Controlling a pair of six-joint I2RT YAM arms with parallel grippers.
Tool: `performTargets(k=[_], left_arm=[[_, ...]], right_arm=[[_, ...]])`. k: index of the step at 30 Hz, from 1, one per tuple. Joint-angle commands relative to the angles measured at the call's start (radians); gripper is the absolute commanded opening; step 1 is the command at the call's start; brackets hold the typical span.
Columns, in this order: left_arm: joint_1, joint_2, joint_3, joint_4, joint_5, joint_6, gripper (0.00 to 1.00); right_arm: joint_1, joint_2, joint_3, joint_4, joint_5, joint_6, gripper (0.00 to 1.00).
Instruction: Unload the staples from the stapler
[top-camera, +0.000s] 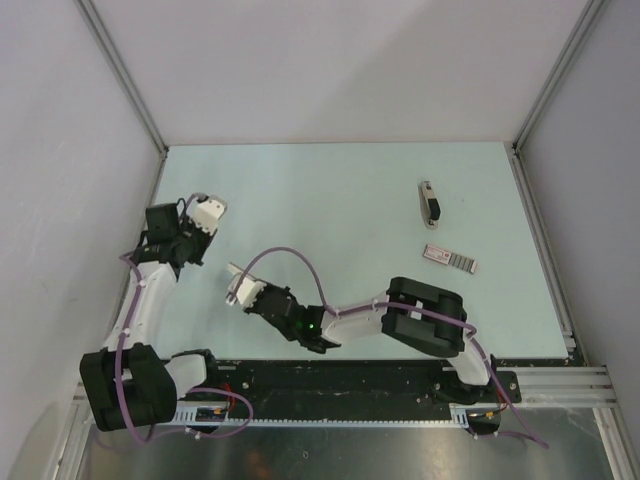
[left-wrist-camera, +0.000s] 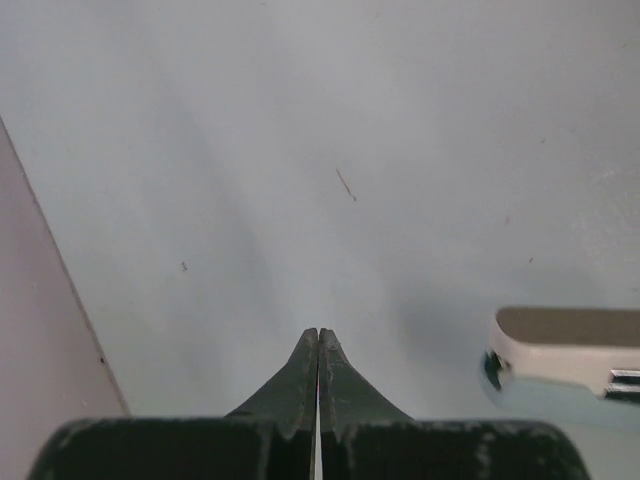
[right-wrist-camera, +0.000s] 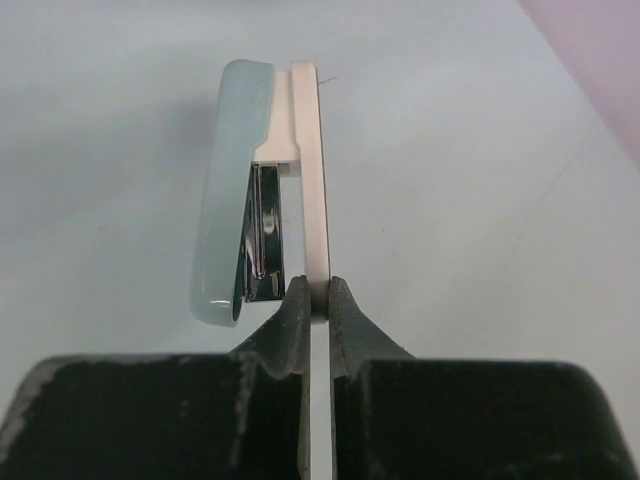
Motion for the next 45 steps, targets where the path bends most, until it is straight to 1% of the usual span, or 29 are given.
performTargets(k=[1, 5, 7, 8, 9, 11, 15, 16, 17, 19, 21, 27, 30, 33, 34, 38, 40, 41, 43, 45], left_arm=[[-0.014, -0.021, 0.017, 0.026, 0.053, -0.078, 0.0], [-0.015, 0.002, 0.061, -0.005, 0.08, -0.118, 0.01], [-0.017, 0.004, 0.079, -0.024, 0.093, -0.135, 0.07], [-0.018, 0.004, 0.089, -0.036, 0.1, -0.144, 0.12], [-0.02, 0.004, 0.097, -0.048, 0.109, -0.153, 0.19], [-0.022, -0.004, 0.108, -0.067, 0.122, -0.175, 0.39], [-0.029, -0.035, 0.115, -0.081, 0.137, -0.226, 0.7], [-0.031, -0.039, 0.118, -0.083, 0.138, -0.243, 0.83], [-0.032, -0.043, 0.126, -0.086, 0.143, -0.261, 0.91], [-0.036, -0.046, 0.144, -0.094, 0.158, -0.301, 0.97], [-0.035, -0.047, 0.164, -0.099, 0.171, -0.347, 0.99], [-0.036, -0.066, 0.215, -0.104, 0.212, -0.473, 0.99], [-0.035, -0.075, 0.235, -0.12, 0.214, -0.517, 1.0], [-0.038, -0.073, 0.253, -0.138, 0.221, -0.533, 0.99], [-0.038, -0.072, 0.257, -0.142, 0.221, -0.535, 0.99], [-0.044, -0.064, 0.264, -0.147, 0.206, -0.542, 1.0], [-0.052, -0.063, 0.263, -0.15, 0.193, -0.542, 1.0], [-0.061, -0.064, 0.264, -0.152, 0.187, -0.541, 1.0], [-0.084, -0.069, 0.265, -0.155, 0.175, -0.54, 1.0], [-0.14, -0.074, 0.267, -0.158, 0.149, -0.539, 0.99]], right_arm=[[-0.083, -0.088, 0.091, -0.076, -0.025, 0.284, 0.0], [-0.168, -0.085, 0.19, -0.275, -0.046, 0.513, 0.0], [-0.212, -0.063, 0.254, -0.379, -0.073, 0.602, 0.0], [-0.235, -0.046, 0.29, -0.43, -0.089, 0.638, 0.0], [-0.253, -0.025, 0.324, -0.477, -0.106, 0.672, 0.0], [-0.287, 0.016, 0.395, -0.557, -0.141, 0.723, 0.0], [-0.336, 0.081, 0.484, -0.636, -0.228, 0.759, 0.0], [-0.344, 0.099, 0.508, -0.66, -0.247, 0.761, 0.0], [-0.352, 0.118, 0.536, -0.688, -0.264, 0.765, 0.0], [-0.363, 0.158, 0.594, -0.739, -0.284, 0.772, 0.0], [-0.371, 0.202, 0.655, -0.788, -0.296, 0.779, 0.0], [-0.383, 0.324, 0.857, -0.939, -0.318, 0.804, 0.0], [-0.386, 0.369, 0.931, -0.986, -0.349, 0.807, 0.0], [-0.389, 0.394, 0.969, -1.0, -0.382, 0.813, 0.0], [-0.39, 0.397, 0.974, -0.999, -0.393, 0.816, 0.04], [-0.402, 0.384, 0.965, -0.981, -0.474, 0.849, 0.4], [-0.411, 0.348, 0.922, -0.95, -0.512, 0.871, 0.56], [-0.416, 0.324, 0.887, -0.931, -0.525, 0.883, 0.62], [-0.427, 0.259, 0.805, -0.896, -0.536, 0.897, 0.68], [-0.448, 0.179, 0.715, -0.873, -0.517, 0.9, 0.69]])
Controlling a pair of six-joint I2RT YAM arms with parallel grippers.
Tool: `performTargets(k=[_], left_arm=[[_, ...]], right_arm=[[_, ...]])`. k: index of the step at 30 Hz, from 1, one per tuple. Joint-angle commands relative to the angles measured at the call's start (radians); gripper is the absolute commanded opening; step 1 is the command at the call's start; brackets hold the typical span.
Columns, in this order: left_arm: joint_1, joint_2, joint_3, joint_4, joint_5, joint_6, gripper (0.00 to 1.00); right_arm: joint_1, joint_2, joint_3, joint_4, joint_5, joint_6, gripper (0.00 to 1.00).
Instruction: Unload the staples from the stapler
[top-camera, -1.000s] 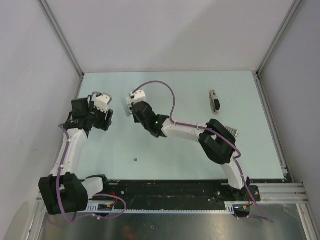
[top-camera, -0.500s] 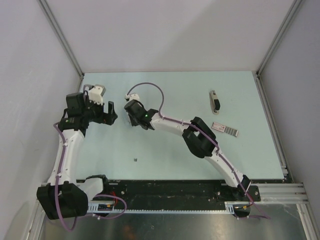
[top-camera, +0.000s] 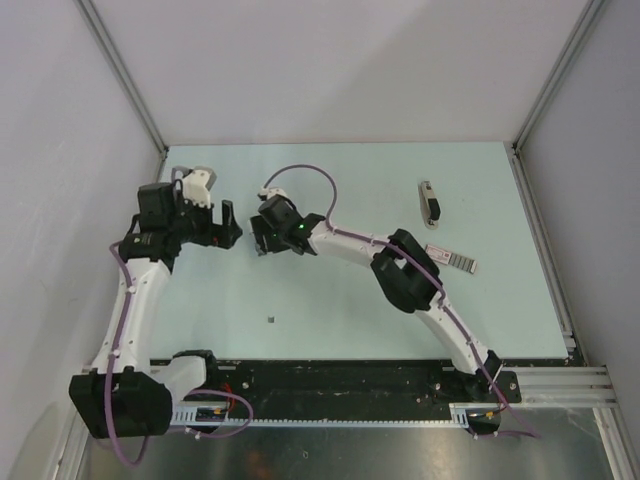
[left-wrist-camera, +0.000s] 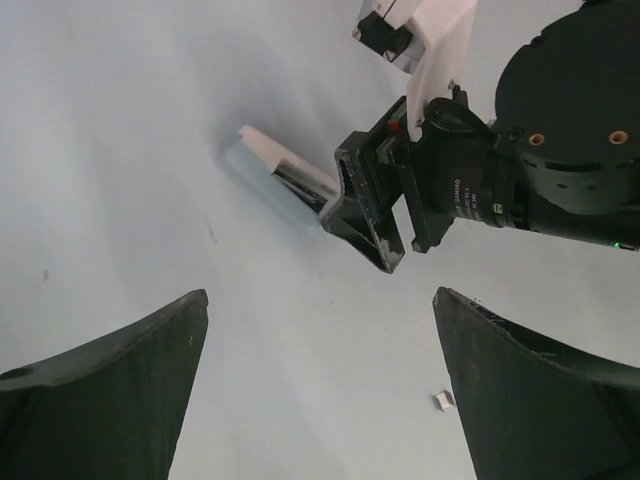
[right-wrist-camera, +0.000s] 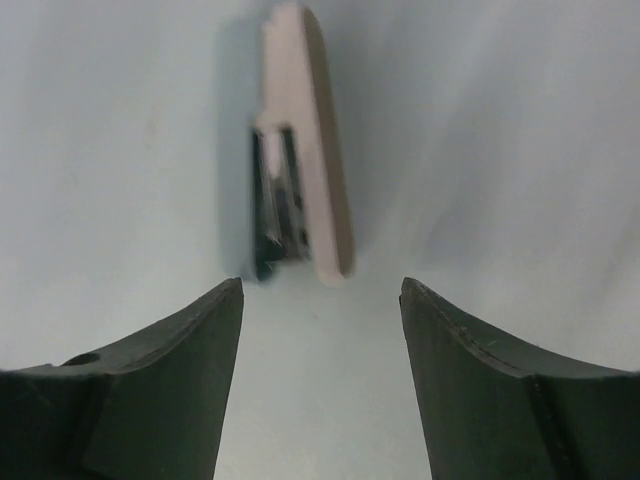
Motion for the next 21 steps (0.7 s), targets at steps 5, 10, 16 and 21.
performTargets(k=[5, 10, 16, 21], left_arm=[[-0.272, 0.009, 0.082, -0.016, -0.144, -0.043, 0.99], [-0.398, 0.117, 0.129, -0.015, -0.18, -0.066, 1.0], [-0.556, 0.293, 0.148, -0.008, -0.278, -0.053, 0.99], [-0.601, 0.403, 0.186, -0.006, -0.289, -0.044, 0.99]], right_arm=[[-0.154, -0.454, -0.411, 0.104, 0.078, 0.015, 0.68], [-0.334, -0.663, -0.594, 0.029, 0.22, -0.038, 0.69], [-0.519, -0.692, -0.648, -0.003, 0.325, -0.108, 0.72], [-0.617, -0.611, -0.648, 0.003, 0.342, -0.117, 0.74]])
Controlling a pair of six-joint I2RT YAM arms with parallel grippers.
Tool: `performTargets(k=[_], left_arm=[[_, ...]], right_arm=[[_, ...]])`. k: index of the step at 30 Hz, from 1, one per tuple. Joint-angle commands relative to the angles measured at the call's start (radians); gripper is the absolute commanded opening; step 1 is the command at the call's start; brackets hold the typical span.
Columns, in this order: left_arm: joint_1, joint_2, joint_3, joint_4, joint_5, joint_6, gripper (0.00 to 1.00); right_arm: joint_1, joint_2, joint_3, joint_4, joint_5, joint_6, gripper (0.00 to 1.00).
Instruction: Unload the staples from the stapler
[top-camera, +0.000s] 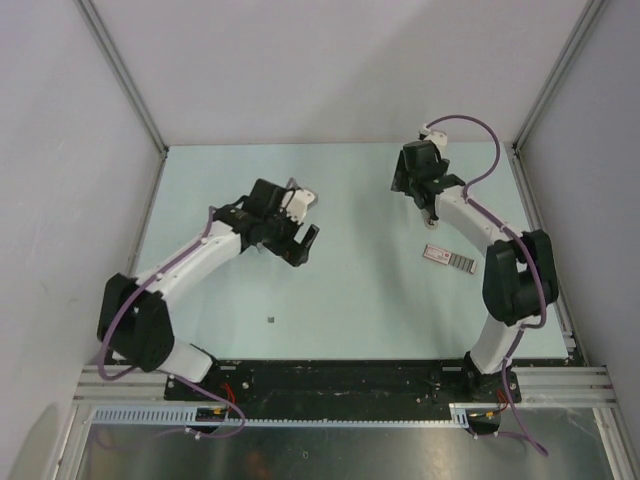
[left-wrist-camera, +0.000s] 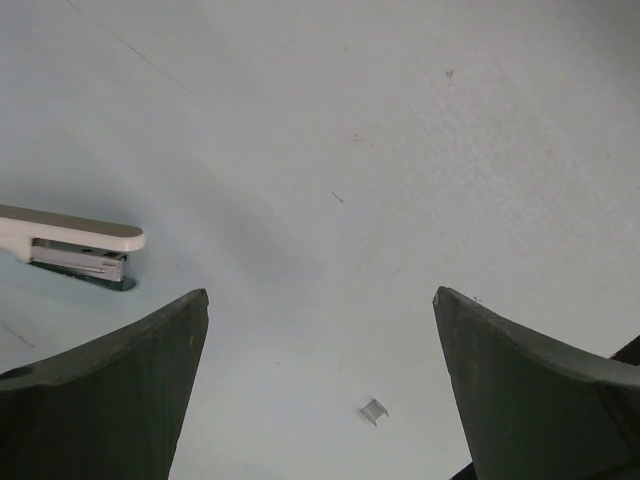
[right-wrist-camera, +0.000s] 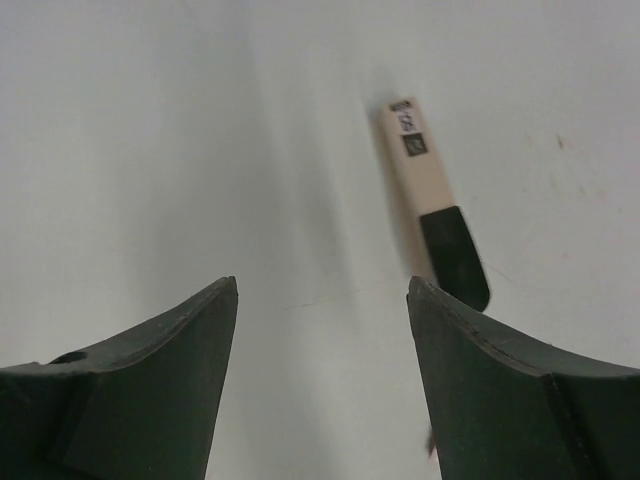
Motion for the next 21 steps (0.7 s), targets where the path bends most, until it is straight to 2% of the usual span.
performTargets(k=[1, 8, 14, 21], left_arm=[[-0.029, 0.052, 0.067, 0.007, -0.049, -0.013, 0.99], [-0.037, 0.153, 0.104, 0.013, -0.113, 0.034, 1.0], [-0.037, 0.183, 0.137, 0.018, -0.106, 0.028, 0.99], [-0.037, 0.193, 0.129, 0.022, -0.107, 0.01, 0.99]], right_arm=[[-0.056, 0.086, -0.017, -0.029, 0.05, -0.027, 0.74], [-0.101, 0.148, -0.017, -0.032, 0.067, -0.034, 0.75], [-0.128, 0.149, -0.016, -0.036, 0.095, -0.053, 0.75], [-0.174, 0.185, -0.017, -0.014, 0.027, -0.067, 0.72]])
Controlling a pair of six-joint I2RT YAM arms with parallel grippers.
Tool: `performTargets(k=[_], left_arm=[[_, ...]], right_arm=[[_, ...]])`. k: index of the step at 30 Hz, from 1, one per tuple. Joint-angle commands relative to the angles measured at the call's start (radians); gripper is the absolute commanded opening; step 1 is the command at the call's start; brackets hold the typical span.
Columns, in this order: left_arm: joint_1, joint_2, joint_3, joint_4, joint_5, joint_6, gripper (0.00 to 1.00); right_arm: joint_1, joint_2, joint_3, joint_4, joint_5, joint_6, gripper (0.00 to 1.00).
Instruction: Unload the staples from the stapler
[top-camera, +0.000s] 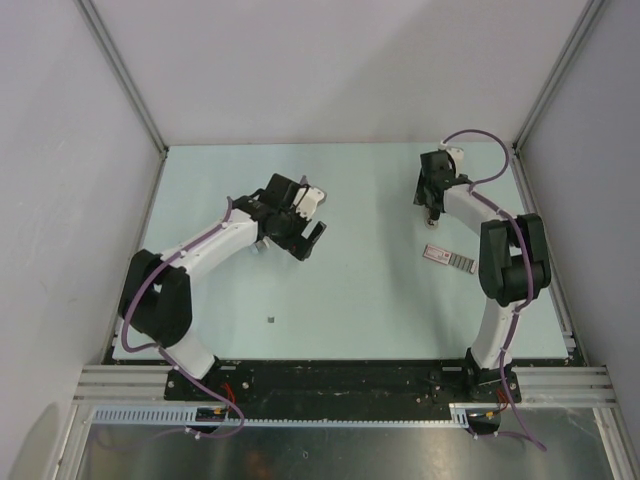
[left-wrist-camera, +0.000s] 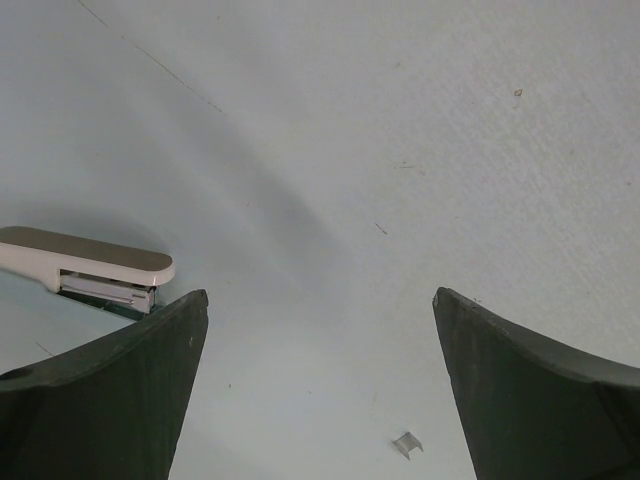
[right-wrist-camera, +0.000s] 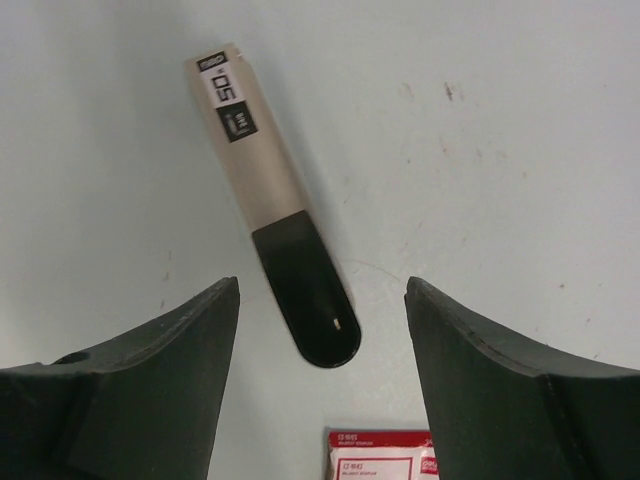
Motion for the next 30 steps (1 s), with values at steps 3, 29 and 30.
performTargets(k=[3, 29, 30], left_arm=[[-0.004, 0.01, 0.036, 0.02, -0.015, -0.018, 1.0], [-0.005, -0.027, 0.011, 0.018, 0.037, -0.064, 1.0], [-0.004, -0.03, 0.006, 0.018, 0.062, -0.065, 1.0]], right_arm=[[-0.038, 0.045, 0.007, 0.038, -0.06, -0.02, 0.69], [0.314, -0.071, -0.051, 0.152, -0.211, 0.149, 0.0], [0.355, -0.093, -0.068, 0.175, -0.216, 0.181, 0.0]])
